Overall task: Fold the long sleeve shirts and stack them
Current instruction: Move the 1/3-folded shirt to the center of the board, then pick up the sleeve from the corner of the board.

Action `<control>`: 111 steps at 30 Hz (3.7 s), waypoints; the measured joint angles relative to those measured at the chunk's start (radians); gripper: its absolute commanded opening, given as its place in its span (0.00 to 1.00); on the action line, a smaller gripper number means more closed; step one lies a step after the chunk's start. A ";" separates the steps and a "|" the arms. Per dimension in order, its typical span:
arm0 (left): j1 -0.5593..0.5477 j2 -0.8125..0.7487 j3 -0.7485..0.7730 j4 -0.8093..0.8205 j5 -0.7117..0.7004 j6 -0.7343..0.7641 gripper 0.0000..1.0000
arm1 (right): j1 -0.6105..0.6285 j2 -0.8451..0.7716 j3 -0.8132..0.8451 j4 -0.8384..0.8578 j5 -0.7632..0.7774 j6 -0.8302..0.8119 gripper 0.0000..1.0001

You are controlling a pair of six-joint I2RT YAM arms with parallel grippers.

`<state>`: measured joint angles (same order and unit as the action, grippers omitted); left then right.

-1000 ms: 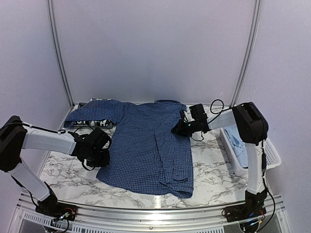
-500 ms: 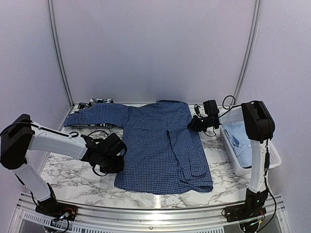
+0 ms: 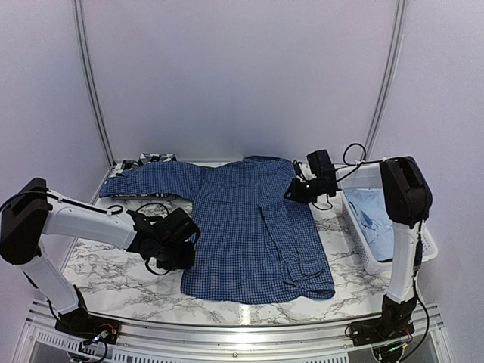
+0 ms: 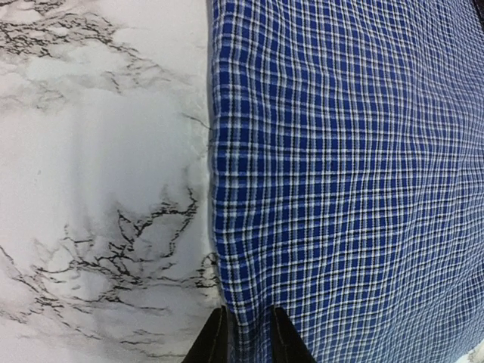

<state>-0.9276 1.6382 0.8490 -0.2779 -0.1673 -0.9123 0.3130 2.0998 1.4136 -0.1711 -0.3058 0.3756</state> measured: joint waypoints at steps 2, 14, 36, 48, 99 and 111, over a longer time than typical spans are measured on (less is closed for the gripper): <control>0.006 -0.019 0.000 -0.011 -0.018 0.003 0.24 | 0.038 -0.006 0.002 -0.003 0.002 -0.003 0.19; 0.280 -0.158 0.013 -0.048 -0.061 0.106 0.28 | 0.155 0.063 0.065 -0.021 0.011 -0.007 0.26; 0.948 0.096 0.357 0.041 -0.049 0.218 0.67 | 0.179 0.076 0.146 -0.111 0.072 -0.043 0.43; 1.127 0.114 0.184 0.345 0.112 -0.029 0.72 | 0.179 -0.096 0.143 -0.134 0.082 -0.064 0.44; 1.169 0.221 0.117 0.671 0.245 -0.324 0.00 | 0.180 -0.215 0.059 -0.145 0.106 -0.073 0.44; 1.149 0.123 0.090 0.672 0.227 -0.242 0.00 | 0.180 -0.215 0.059 -0.145 0.106 -0.074 0.44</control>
<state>0.2211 1.7615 0.9394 0.3943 0.0593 -1.1545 0.4927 1.8851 1.4727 -0.3161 -0.1997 0.3012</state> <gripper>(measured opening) 0.005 0.437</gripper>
